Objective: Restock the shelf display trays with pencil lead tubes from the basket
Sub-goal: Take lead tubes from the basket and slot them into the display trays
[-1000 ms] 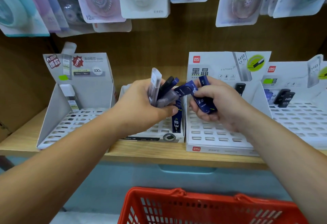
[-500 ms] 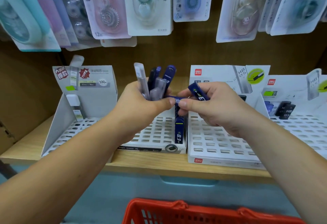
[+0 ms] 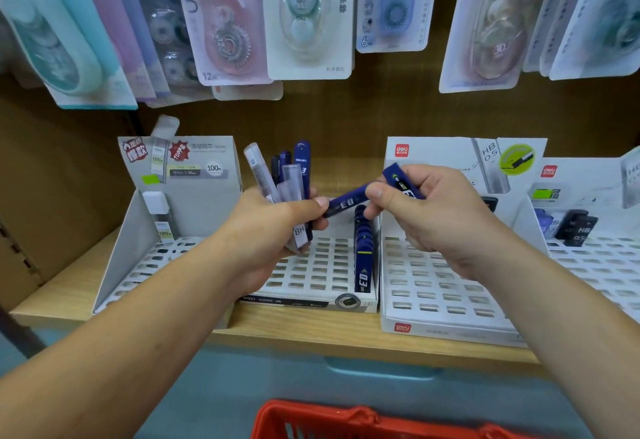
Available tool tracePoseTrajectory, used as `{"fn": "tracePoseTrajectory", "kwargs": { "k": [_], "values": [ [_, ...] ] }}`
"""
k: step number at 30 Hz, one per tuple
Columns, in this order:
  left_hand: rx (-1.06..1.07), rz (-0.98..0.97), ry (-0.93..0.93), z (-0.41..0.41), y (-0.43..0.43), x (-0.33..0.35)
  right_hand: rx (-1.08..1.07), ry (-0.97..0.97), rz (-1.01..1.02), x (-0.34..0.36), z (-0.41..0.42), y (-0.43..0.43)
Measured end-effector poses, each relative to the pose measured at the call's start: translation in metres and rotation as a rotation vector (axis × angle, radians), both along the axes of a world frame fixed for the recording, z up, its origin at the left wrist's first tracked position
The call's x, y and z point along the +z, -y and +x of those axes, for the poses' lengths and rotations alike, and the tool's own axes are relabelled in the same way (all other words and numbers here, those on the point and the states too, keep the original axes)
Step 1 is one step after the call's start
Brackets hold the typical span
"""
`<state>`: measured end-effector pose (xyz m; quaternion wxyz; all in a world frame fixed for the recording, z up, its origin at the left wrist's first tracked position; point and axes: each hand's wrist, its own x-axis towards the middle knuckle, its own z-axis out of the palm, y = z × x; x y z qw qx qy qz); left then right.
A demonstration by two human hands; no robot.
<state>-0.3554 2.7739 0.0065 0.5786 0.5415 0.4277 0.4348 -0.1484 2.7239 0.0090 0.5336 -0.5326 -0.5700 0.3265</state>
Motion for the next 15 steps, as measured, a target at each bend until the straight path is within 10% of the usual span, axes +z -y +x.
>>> {"fn": "tracePoseTrajectory", "kwargs": {
  "k": [8, 15],
  "values": [
    [0.035, 0.062, -0.178, -0.001, 0.0, -0.007, -0.133, -0.07, 0.056, -0.006, -0.009, -0.012],
    [0.025, 0.061, -0.308, -0.009, -0.002, -0.016, -0.194, 0.245, 0.168, -0.008, -0.019, -0.025]
  ]
}}
